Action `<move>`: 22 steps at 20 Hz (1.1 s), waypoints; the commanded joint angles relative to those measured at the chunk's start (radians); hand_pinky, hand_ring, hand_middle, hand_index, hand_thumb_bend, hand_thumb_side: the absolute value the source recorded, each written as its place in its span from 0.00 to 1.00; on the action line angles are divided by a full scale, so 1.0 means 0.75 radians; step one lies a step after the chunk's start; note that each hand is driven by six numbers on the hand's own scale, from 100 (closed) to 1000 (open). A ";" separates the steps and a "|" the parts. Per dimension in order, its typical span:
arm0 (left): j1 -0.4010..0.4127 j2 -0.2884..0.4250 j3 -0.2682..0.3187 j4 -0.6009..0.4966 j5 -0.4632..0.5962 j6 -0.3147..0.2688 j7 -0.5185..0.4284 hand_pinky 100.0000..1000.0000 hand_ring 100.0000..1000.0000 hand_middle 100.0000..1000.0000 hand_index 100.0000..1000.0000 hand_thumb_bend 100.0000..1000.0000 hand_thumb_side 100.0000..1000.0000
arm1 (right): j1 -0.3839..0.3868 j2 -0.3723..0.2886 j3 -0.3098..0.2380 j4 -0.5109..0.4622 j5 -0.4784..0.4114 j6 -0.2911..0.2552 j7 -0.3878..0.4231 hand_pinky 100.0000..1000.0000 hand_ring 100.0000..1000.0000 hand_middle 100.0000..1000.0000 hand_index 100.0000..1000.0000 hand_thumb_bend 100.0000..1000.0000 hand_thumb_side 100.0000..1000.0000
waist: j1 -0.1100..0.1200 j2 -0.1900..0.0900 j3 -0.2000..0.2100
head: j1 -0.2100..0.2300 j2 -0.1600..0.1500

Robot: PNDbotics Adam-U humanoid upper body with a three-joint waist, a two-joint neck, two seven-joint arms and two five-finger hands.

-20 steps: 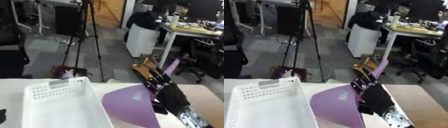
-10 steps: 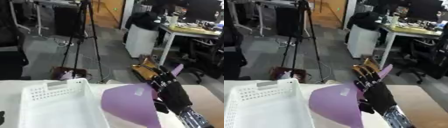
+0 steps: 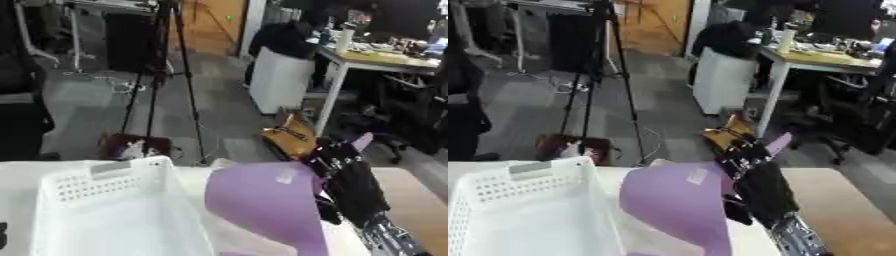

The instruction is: Pick up objects on the table and place them in the box.

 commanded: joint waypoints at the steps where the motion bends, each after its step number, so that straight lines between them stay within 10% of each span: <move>1: -0.018 0.003 0.000 -0.023 -0.005 0.003 -0.001 0.72 0.77 0.81 0.74 0.00 0.71 | -0.020 -0.033 -0.025 -0.045 -0.043 -0.017 -0.015 0.71 0.63 0.40 0.54 0.00 1.00 | 0.007 -0.026 -0.005 | -0.003 -0.019; 22: -0.001 -0.007 0.030 -0.023 -0.017 0.020 0.001 0.72 0.77 0.81 0.73 0.00 0.70 | -0.053 -0.093 -0.055 -0.004 -0.239 -0.033 -0.015 0.72 0.63 0.39 0.52 0.00 1.00 | 0.015 -0.108 -0.021 | 0.001 0.040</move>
